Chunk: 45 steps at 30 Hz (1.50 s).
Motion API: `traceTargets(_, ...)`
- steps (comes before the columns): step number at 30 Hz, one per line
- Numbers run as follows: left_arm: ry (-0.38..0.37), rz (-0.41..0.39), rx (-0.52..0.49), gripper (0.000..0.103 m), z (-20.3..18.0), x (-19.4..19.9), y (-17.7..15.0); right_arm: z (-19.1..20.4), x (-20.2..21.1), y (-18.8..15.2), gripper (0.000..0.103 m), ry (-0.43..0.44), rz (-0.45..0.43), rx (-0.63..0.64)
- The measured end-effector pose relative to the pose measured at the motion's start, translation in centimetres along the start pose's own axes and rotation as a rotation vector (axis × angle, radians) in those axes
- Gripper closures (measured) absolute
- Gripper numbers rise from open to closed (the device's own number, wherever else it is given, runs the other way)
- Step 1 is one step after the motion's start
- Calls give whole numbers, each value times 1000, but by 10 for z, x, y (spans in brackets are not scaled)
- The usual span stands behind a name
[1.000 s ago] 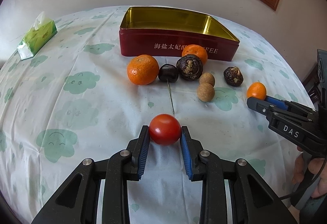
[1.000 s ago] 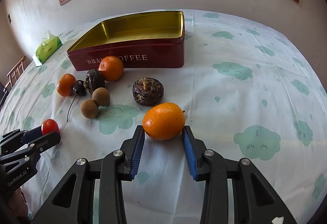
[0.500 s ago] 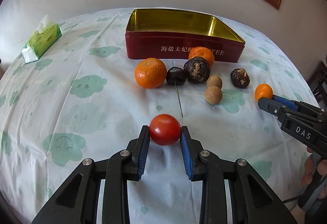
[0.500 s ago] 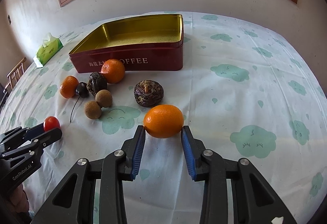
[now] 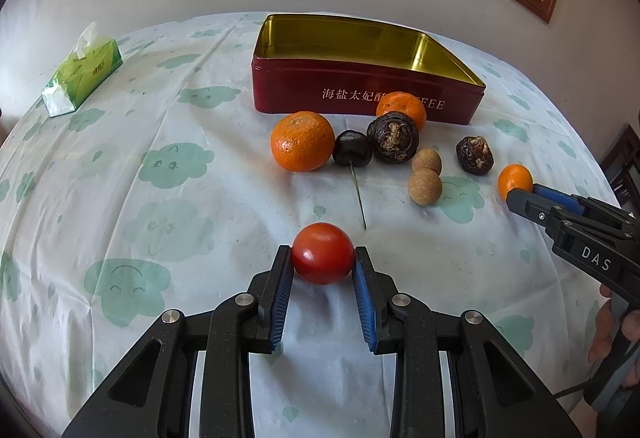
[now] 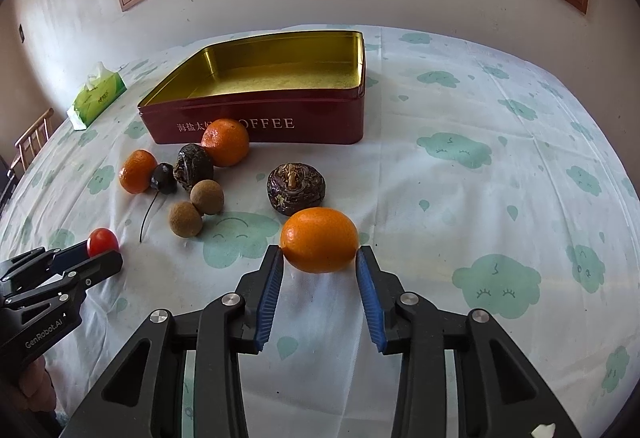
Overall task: Organize fruits
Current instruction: 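Lift the tomato with left tool while right tool lifts the mandarin, then carry the tomato with left tool while right tool carries the mandarin over the tin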
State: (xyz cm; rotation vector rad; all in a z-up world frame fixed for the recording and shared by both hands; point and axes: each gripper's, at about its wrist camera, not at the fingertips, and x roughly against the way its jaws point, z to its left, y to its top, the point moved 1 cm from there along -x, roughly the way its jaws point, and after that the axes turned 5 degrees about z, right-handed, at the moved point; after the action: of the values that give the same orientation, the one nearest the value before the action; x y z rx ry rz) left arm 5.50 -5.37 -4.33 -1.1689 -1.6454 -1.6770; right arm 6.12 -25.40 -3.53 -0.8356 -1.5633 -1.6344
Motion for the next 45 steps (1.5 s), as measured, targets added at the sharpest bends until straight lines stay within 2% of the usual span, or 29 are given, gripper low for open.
traceTargets(16,-6,2,19,72,6,-1,2,6,-24,19,64,-16,21,34)
traceTargets(36,8,-9,28,72,12,3,13,5,-12,21,65,-24,18,29)
traceTargets(45,12,-36,49,72,20,10,31,2,-1,37,65,-16,-5,29)
